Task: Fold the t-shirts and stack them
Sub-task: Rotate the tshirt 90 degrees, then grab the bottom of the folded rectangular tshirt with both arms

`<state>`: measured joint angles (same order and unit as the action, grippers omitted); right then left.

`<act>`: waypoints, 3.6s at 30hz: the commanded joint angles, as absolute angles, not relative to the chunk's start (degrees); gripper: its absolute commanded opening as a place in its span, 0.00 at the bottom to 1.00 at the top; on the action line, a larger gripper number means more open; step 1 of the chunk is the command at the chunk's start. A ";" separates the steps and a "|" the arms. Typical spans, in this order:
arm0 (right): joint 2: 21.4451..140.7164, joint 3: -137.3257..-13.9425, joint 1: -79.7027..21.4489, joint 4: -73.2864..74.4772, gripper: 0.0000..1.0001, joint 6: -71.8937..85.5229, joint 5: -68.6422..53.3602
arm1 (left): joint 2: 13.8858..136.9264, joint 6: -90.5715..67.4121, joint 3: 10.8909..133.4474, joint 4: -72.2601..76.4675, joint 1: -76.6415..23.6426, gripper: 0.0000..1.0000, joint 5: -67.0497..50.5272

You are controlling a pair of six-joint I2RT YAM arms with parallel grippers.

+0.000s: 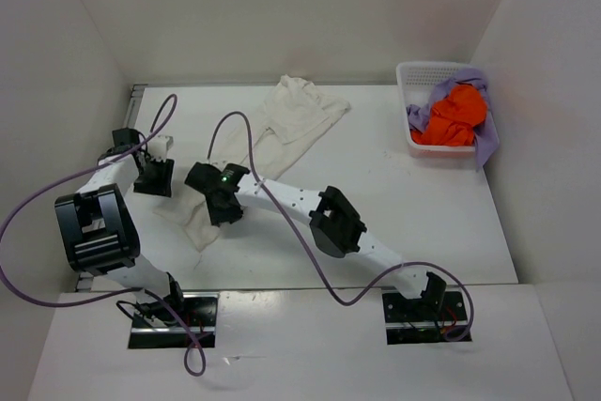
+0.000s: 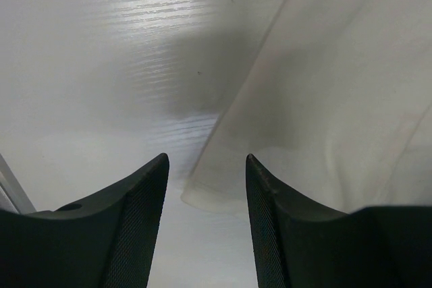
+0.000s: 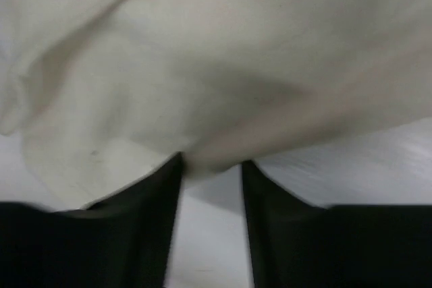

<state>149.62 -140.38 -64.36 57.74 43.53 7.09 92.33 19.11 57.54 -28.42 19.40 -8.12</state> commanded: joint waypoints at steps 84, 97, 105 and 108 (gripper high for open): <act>91.49 -48.60 -57.05 33.57 0.81 56.07 -7.12 | 43.39 112.85 16.52 -28.93 -49.31 0.77 -19.69; 89.65 -48.08 -56.51 34.63 0.71 57.30 -7.73 | 62.78 111.01 28.04 -33.48 -54.49 0.24 -15.63; 89.65 -47.03 -55.99 35.59 0.21 57.30 -8.35 | 54.23 109.42 24.96 -36.74 -55.11 0.08 -18.72; 87.37 -45.71 -55.99 37.00 0.12 57.30 -8.35 | 54.84 108.90 24.96 -36.74 -55.11 0.07 -18.72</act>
